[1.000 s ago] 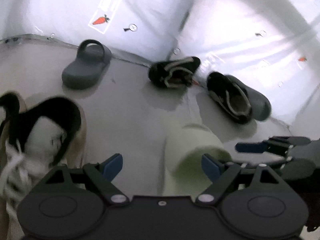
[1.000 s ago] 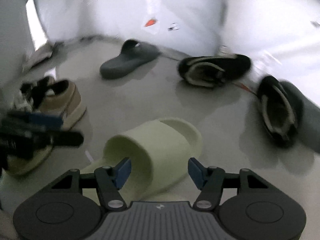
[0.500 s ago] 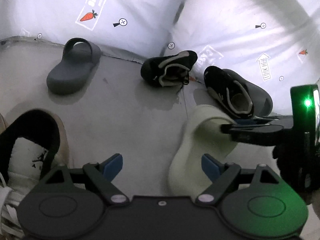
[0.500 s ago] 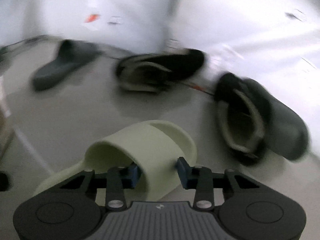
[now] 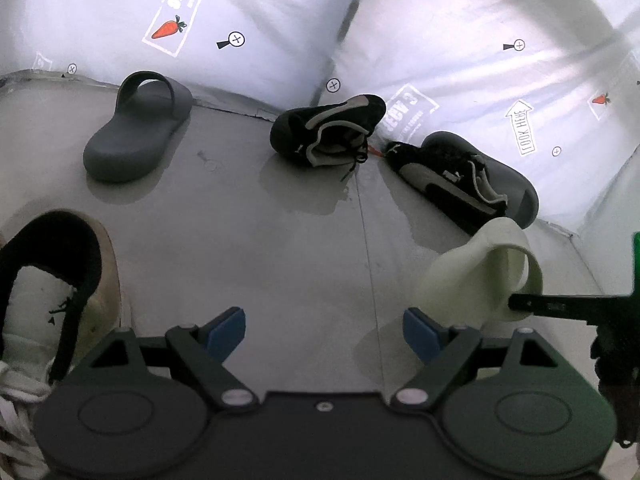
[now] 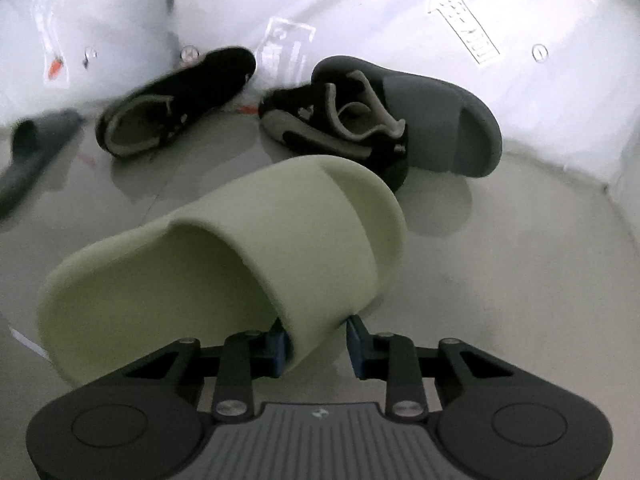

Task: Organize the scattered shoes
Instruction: 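Lift the pale green slide with the right tool and carry it, then lower the pale green slide beside its mate and open the right tool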

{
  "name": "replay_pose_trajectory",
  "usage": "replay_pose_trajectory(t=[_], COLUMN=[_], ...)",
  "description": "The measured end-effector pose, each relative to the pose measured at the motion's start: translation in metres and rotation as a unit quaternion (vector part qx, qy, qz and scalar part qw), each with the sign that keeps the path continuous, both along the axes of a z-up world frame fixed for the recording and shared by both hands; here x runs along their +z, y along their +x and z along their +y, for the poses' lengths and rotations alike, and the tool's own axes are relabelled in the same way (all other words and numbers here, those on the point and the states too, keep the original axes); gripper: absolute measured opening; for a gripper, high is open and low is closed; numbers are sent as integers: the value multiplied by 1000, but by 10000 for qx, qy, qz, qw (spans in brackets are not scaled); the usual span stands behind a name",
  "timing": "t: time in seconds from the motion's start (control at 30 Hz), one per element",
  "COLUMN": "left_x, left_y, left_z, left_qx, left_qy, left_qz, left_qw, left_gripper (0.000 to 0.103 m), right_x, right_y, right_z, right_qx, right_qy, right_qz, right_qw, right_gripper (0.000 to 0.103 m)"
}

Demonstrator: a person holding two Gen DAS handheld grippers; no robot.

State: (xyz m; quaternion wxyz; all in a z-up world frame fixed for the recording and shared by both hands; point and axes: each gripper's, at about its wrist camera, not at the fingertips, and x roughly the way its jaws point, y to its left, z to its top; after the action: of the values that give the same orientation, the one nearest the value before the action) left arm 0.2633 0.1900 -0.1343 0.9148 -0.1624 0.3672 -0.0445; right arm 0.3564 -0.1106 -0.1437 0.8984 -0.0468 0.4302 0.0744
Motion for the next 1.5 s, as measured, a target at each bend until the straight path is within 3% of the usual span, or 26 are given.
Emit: replay_pose_trajectory(t=[0.13,0.23,0.3,0.4,0.47,0.6,0.63,0.7,0.73,0.77,0.83,1.0,1.13,1.27,1.4,1.5], left_x=[-1,-1,-1,-3,-5,-8,-8,-9,-9,-9,-8,-6,-3,2,7,10], left_y=[1,2,3,4,6,10,12,15,15,15,16,14,13,8,-1,-13], left_z=[-3,-5,-5,-4,-4,-4,-5,-6,-6,-6,-8,-11,-14,-20,-29,-37], left_qx=[-70,-131,-146,-130,-119,-130,-133,-130,-129,-131,-141,-166,-227,-353,-509,-624], left_qy=[9,41,47,42,31,31,27,-2,-14,-11,14,56,87,129,162,170], left_qz=[51,68,87,133,186,245,257,274,277,278,278,263,194,96,25,17], left_qw=[10000,9999,9998,9998,9998,9996,9996,9995,9995,9995,9995,9995,9995,9992,9986,9979], left_gripper=[86,86,86,86,86,86,86,86,86,86,86,86,86,86,86,86], right_x=[9,19,25,29,26,11,8,3,-1,-5,-11,-10,-10,-12,-13,-13], right_y=[-2,2,8,23,42,78,85,91,95,99,100,76,39,-5,-48,-81], right_z=[-5,-12,-15,-20,-24,-23,-21,-19,-19,-18,-18,-28,-62,-107,-139,-145], right_qx=[226,416,532,763,1093,1652,1750,1771,1726,1680,1456,657,-457,-1801,-2477,-2654], right_qy=[379,777,781,800,927,1135,1166,1148,1204,1260,1236,1148,1172,1239,1317,1436], right_qz=[-177,-357,-488,-555,-371,184,302,330,439,549,602,435,310,144,96,247], right_qw=[9989,9955,9943,9923,9890,9795,9772,9769,9766,9762,9797,9903,9916,9757,9598,9531], right_gripper=[33,40,50,72,87,89,94,95,94,86,75,74,74,74,74,75])
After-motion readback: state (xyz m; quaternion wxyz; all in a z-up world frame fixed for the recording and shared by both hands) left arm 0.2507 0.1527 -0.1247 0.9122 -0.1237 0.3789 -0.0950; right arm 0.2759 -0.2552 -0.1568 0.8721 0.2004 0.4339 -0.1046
